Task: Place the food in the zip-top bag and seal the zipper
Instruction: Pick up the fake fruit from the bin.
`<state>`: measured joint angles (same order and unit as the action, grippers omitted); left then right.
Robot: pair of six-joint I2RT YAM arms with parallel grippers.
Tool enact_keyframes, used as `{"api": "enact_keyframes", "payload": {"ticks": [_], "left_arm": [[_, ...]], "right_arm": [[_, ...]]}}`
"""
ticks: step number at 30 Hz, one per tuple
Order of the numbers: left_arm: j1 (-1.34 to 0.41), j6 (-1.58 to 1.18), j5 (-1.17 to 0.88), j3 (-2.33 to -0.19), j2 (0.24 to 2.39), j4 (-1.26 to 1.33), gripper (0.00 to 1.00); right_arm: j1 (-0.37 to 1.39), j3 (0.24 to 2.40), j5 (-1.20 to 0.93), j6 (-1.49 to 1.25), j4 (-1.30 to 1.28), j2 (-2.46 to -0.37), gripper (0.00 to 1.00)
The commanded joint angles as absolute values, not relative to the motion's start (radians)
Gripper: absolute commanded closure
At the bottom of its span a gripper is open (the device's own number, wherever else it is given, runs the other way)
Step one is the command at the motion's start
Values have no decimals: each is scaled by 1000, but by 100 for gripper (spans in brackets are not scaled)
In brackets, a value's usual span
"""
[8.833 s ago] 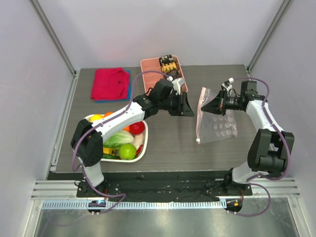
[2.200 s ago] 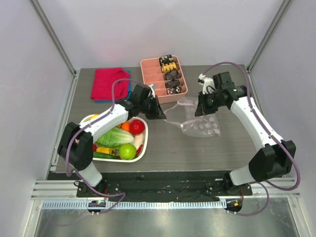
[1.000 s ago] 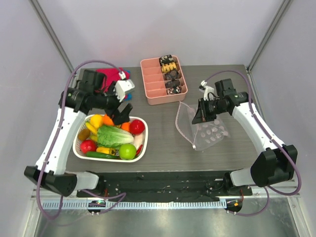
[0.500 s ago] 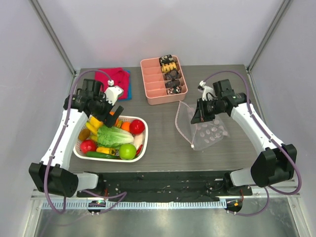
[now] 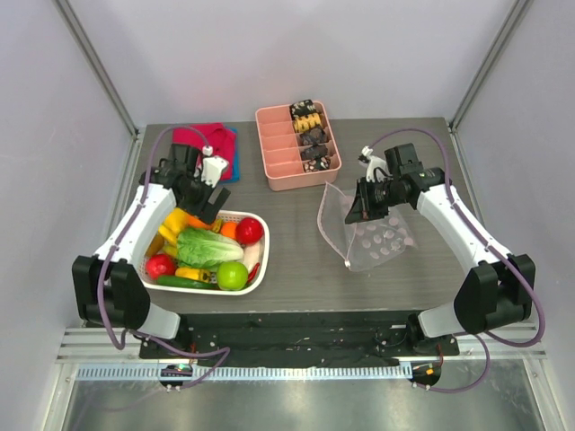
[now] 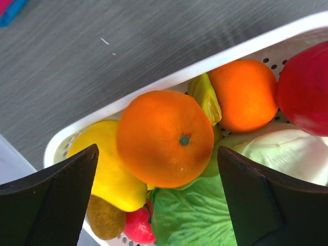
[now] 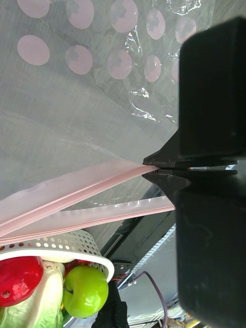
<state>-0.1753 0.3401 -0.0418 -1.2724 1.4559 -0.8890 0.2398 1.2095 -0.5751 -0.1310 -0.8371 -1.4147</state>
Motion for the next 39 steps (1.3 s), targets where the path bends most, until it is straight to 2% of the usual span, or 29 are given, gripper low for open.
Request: {"api": "enact_keyframes", "payload": {"ticks": [1, 4, 7, 12, 16, 18, 25, 29, 35, 39], "left_arm": [[-173, 364, -31, -1217, 1476, -836, 5], [-175, 376, -29, -1193, 1485, -804, 8], [-173, 379, -32, -1203, 1511, -810, 15], [-173, 370, -74, -1242, 1499, -844, 34], [-178, 351, -123, -1292, 1470, -896, 58], [-184, 335, -159, -1324, 1453, -922, 65], [-241, 316, -236, -1448, 1437, -1001, 68], [-305, 319, -301, -1586, 1442, -1054, 69], [-521, 126, -468, -1572, 1382, -840, 68], [-682, 31, -502, -1548, 1388, -688, 60]], "right_arm": [[244, 1223, -584, -138, -805, -1411, 99], [245, 1223, -589, -137, -808, -1419, 99], [244, 1224, -583, -127, -810, -1420, 99], [245, 1224, -577, -101, -825, -1417, 99], [244, 1215, -580, -91, -841, -1416, 99], [245, 1219, -580, -91, -856, -1417, 99], [233, 1157, -604, -86, -893, -1448, 99], [232, 1192, -595, -71, -870, -1436, 99], [232, 1206, -634, -133, -808, -1416, 99], [230, 1215, -666, -149, -807, -1417, 99]]}}
